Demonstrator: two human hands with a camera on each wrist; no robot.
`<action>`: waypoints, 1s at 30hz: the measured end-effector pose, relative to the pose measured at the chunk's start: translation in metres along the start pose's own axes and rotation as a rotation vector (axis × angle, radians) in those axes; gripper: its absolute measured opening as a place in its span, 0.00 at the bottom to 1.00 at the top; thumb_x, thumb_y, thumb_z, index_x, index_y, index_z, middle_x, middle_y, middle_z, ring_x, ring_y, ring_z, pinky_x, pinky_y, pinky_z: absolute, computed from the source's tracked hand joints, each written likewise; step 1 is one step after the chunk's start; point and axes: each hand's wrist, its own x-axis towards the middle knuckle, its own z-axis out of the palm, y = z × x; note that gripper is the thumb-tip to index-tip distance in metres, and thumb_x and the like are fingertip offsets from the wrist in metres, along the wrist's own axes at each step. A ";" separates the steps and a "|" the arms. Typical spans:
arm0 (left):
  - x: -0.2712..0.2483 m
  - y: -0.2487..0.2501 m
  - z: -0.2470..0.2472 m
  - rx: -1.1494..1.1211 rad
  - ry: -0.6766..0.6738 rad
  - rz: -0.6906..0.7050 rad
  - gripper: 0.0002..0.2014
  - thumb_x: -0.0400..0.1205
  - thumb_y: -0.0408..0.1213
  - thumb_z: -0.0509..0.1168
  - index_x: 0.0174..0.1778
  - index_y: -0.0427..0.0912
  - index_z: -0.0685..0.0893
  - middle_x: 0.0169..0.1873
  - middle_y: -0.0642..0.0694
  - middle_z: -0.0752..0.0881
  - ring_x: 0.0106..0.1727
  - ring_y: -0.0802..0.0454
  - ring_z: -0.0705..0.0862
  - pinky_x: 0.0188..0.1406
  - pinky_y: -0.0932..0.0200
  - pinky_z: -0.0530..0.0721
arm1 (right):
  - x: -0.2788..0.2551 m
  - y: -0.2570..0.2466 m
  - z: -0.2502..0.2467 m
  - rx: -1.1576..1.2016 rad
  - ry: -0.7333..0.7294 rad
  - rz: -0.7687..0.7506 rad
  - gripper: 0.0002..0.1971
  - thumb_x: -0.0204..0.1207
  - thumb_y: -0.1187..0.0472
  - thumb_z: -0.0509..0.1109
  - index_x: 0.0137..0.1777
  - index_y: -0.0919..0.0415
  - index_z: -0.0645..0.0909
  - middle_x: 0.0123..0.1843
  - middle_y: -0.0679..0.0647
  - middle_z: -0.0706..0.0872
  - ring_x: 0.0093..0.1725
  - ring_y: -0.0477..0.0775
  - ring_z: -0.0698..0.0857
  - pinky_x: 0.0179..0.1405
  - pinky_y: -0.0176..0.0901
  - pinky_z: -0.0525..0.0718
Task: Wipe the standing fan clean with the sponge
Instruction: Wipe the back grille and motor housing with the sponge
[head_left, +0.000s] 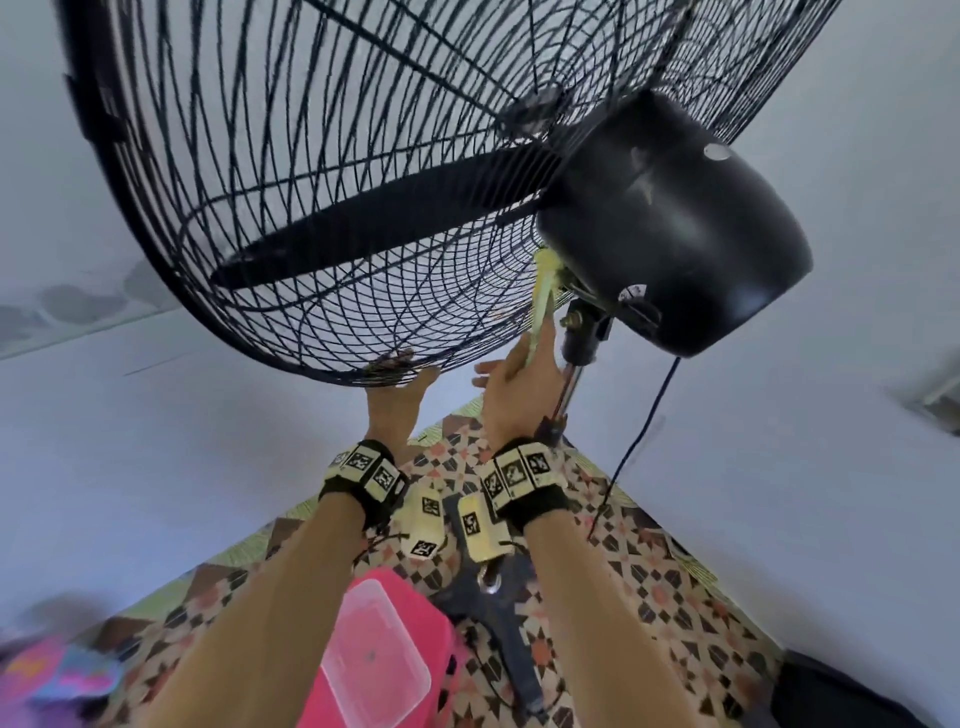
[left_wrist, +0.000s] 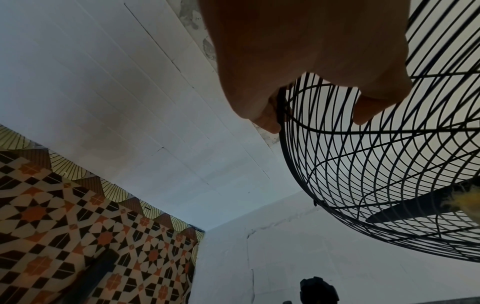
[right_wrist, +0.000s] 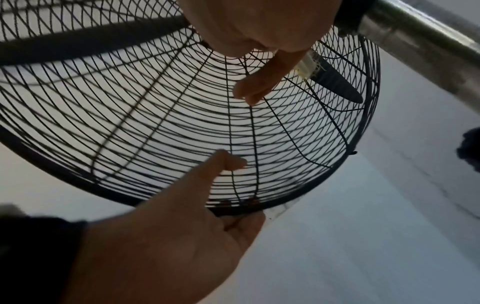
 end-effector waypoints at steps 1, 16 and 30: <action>-0.001 0.000 0.001 -0.017 0.011 0.007 0.29 0.76 0.46 0.81 0.69 0.41 0.80 0.67 0.44 0.85 0.66 0.43 0.83 0.61 0.50 0.79 | -0.001 0.005 0.004 0.006 0.004 0.006 0.32 0.88 0.71 0.56 0.89 0.49 0.59 0.39 0.73 0.85 0.29 0.60 0.90 0.26 0.29 0.84; 0.001 -0.007 0.002 -0.038 0.006 0.053 0.16 0.81 0.39 0.78 0.60 0.51 0.79 0.57 0.55 0.84 0.55 0.57 0.82 0.60 0.53 0.75 | -0.011 0.048 0.002 -0.087 -0.149 0.226 0.24 0.89 0.74 0.57 0.84 0.63 0.66 0.45 0.77 0.85 0.19 0.37 0.82 0.21 0.24 0.78; 0.003 -0.011 0.002 0.007 -0.069 0.044 0.14 0.83 0.36 0.76 0.62 0.44 0.83 0.63 0.43 0.86 0.68 0.38 0.83 0.43 0.60 0.88 | -0.010 0.088 0.008 -0.047 -0.117 0.332 0.15 0.90 0.69 0.59 0.74 0.65 0.72 0.38 0.64 0.86 0.25 0.54 0.88 0.23 0.39 0.85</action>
